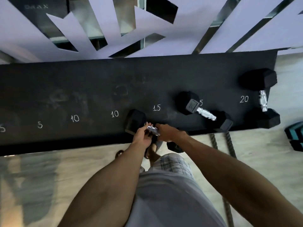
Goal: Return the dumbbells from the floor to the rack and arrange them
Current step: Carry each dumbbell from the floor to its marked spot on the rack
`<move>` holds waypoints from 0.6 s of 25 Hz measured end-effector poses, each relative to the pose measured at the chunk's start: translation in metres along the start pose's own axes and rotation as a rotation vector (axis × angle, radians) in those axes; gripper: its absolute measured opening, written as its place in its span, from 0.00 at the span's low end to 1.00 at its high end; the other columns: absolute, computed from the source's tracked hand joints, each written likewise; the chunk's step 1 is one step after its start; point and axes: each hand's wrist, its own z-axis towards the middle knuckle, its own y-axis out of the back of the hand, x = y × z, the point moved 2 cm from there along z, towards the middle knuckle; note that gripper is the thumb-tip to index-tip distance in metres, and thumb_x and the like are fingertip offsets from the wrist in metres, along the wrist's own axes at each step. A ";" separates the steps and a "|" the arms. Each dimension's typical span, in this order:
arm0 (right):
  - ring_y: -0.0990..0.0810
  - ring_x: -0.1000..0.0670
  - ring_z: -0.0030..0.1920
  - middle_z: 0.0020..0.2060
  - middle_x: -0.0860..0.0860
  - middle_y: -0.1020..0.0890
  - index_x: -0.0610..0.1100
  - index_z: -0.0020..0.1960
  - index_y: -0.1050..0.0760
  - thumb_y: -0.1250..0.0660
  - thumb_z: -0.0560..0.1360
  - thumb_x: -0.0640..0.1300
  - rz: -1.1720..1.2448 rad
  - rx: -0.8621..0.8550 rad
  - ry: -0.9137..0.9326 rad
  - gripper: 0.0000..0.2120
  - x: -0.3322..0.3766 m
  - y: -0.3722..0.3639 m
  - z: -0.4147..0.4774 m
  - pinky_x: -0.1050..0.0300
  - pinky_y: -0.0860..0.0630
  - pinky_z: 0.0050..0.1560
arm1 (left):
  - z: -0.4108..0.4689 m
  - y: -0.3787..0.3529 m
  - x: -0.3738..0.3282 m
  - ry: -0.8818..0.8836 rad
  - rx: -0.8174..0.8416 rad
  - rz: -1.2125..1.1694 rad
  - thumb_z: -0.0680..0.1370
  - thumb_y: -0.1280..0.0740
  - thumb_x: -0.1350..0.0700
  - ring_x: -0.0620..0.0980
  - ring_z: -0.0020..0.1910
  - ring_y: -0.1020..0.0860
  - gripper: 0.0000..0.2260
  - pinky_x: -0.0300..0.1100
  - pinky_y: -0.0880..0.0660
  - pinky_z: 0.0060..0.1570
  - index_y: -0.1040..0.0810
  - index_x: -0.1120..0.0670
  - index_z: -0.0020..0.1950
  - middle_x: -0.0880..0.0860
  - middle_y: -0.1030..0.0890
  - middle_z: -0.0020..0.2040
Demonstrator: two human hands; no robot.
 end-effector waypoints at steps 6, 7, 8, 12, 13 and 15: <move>0.20 0.40 0.52 0.54 0.43 0.20 0.45 0.60 0.32 0.36 0.72 0.40 -0.136 0.065 0.076 0.17 -0.029 0.034 0.018 0.51 0.28 0.44 | 0.022 -0.028 0.015 0.008 0.000 -0.265 0.80 0.36 0.61 0.52 0.48 0.23 0.04 0.46 0.30 0.66 0.23 0.60 0.47 0.55 0.21 0.46; 0.20 0.40 0.51 0.52 0.43 0.20 0.45 0.60 0.32 0.37 0.72 0.39 -0.150 0.071 0.086 0.17 -0.032 0.036 0.022 0.51 0.27 0.43 | 0.026 -0.030 0.017 0.006 -0.005 -0.300 0.79 0.36 0.62 0.52 0.48 0.23 0.04 0.46 0.31 0.67 0.22 0.60 0.47 0.55 0.21 0.46; 0.19 0.40 0.49 0.50 0.43 0.20 0.46 0.60 0.32 0.37 0.73 0.38 -0.168 0.077 0.090 0.16 -0.034 0.037 0.026 0.51 0.27 0.41 | 0.029 -0.030 0.018 0.000 -0.004 -0.333 0.79 0.36 0.62 0.52 0.49 0.22 0.04 0.47 0.31 0.68 0.22 0.60 0.48 0.55 0.21 0.47; 0.19 0.41 0.47 0.50 0.43 0.20 0.48 0.61 0.34 0.37 0.74 0.36 -0.226 0.082 0.076 0.18 -0.041 0.035 0.036 0.49 0.24 0.42 | 0.041 -0.032 0.021 0.002 -0.009 -0.425 0.79 0.36 0.64 0.52 0.51 0.22 0.04 0.48 0.32 0.70 0.22 0.62 0.50 0.56 0.20 0.48; 0.19 0.41 0.48 0.51 0.43 0.20 0.48 0.62 0.34 0.37 0.74 0.36 -0.236 0.082 0.078 0.18 -0.042 0.034 0.037 0.48 0.24 0.43 | 0.042 -0.032 0.021 0.006 -0.014 -0.438 0.79 0.37 0.65 0.52 0.51 0.22 0.04 0.48 0.32 0.70 0.23 0.62 0.51 0.56 0.20 0.49; 0.19 0.40 0.50 0.52 0.42 0.20 0.47 0.61 0.35 0.37 0.74 0.36 -0.250 0.079 0.081 0.18 -0.046 0.032 0.038 0.48 0.25 0.43 | 0.046 -0.031 0.022 0.021 -0.025 -0.463 0.79 0.37 0.65 0.52 0.54 0.22 0.05 0.49 0.32 0.71 0.23 0.62 0.52 0.56 0.20 0.49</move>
